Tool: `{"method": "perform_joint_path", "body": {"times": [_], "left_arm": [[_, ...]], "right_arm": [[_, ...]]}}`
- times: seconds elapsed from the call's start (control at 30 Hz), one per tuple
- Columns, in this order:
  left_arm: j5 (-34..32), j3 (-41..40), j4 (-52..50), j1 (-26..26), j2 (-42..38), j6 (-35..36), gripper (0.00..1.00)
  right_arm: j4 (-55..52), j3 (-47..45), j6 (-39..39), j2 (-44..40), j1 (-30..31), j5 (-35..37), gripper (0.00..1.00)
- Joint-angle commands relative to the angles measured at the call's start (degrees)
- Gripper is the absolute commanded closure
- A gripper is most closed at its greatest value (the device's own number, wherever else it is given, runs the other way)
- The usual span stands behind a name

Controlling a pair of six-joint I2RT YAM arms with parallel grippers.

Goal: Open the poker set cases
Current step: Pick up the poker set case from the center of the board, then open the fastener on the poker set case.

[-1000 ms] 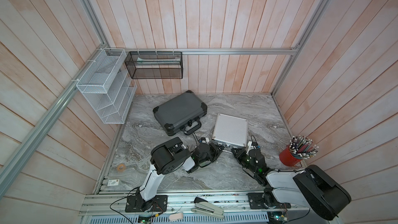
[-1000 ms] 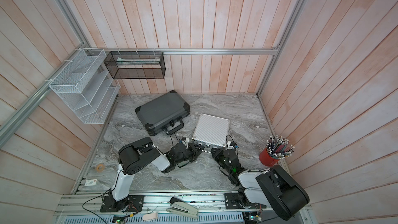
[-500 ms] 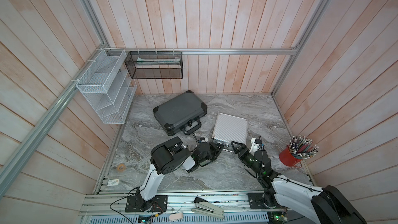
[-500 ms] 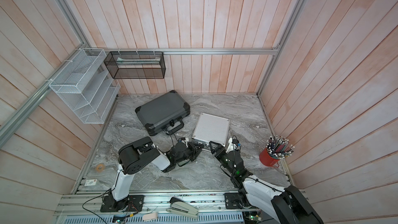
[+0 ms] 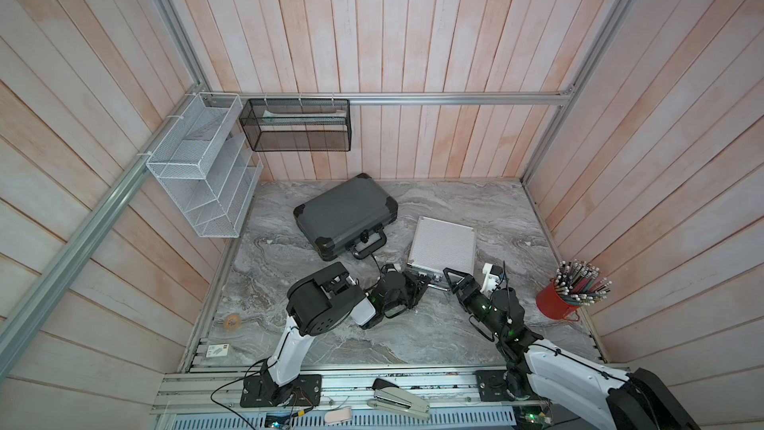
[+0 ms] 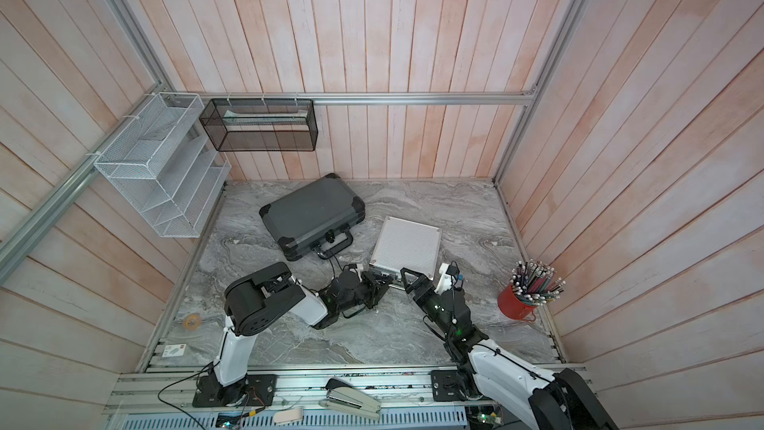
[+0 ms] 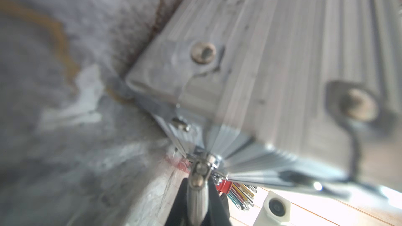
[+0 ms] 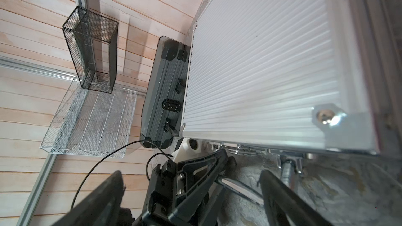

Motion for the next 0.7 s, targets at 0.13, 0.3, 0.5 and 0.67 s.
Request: {"method": "perform_joint_path", "body": {"times": [0.13, 0.3, 0.5, 0.67], "left_arm": [[-0.97, 3.66, 5.99, 0.01, -4.91, 0.35, 1.00], [-0.89, 4.08, 5.71, -0.12, -5.77, 0.16, 1.00], [-0.75, 4.90, 5.21, -0.19, -6.56, -0.15, 1.00], [-0.99, 5.84, 5.03, -0.20, -6.49, -1.05, 1.00]], "right_arm": [[-7.18, -8.48, 2.26, -7.53, -0.12, 1.67, 0.02], [-11.92, -9.02, 2.02, -13.53, -0.49, 1.43, 0.02], [-14.25, -8.94, 1.57, -14.52, -1.49, -1.31, 0.02], [-13.48, -8.41, 1.20, -12.56, -1.95, -2.82, 0.02]]}}
